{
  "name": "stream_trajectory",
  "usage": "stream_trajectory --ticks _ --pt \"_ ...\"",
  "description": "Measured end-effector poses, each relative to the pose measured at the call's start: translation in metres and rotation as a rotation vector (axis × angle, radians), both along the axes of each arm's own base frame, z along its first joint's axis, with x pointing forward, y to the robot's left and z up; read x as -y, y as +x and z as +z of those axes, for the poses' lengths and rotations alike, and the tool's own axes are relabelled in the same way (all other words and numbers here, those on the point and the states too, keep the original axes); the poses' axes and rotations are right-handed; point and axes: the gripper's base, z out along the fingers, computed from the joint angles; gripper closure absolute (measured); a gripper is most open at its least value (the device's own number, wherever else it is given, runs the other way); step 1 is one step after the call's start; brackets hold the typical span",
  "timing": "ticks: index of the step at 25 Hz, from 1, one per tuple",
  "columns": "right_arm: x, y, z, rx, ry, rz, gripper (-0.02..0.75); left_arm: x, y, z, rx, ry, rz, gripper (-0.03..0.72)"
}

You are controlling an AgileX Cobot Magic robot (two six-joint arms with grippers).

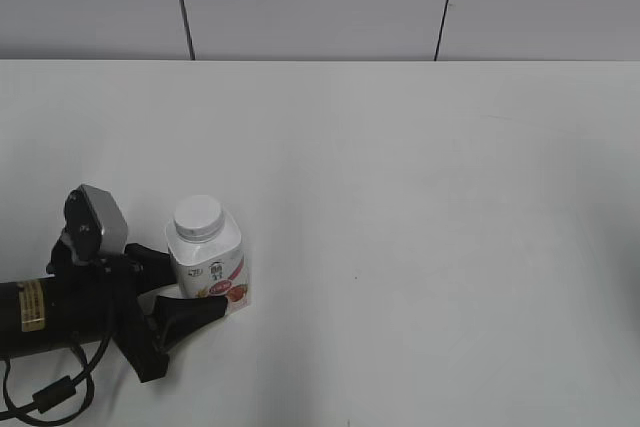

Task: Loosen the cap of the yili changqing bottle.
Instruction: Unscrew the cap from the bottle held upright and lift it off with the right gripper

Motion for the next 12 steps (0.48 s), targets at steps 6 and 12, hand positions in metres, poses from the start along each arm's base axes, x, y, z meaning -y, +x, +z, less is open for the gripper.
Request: stream_trajectory --ticks 6,12 --pt "-0.002 0.065 -0.015 -0.057 0.046 -0.004 0.153 0.0 0.0 0.0 0.0 -0.001 -0.002 0.27" --pt "-0.005 0.108 -0.029 -0.045 0.129 -0.025 0.153 0.0 0.0 0.0 0.0 -0.001 -0.003 0.27"
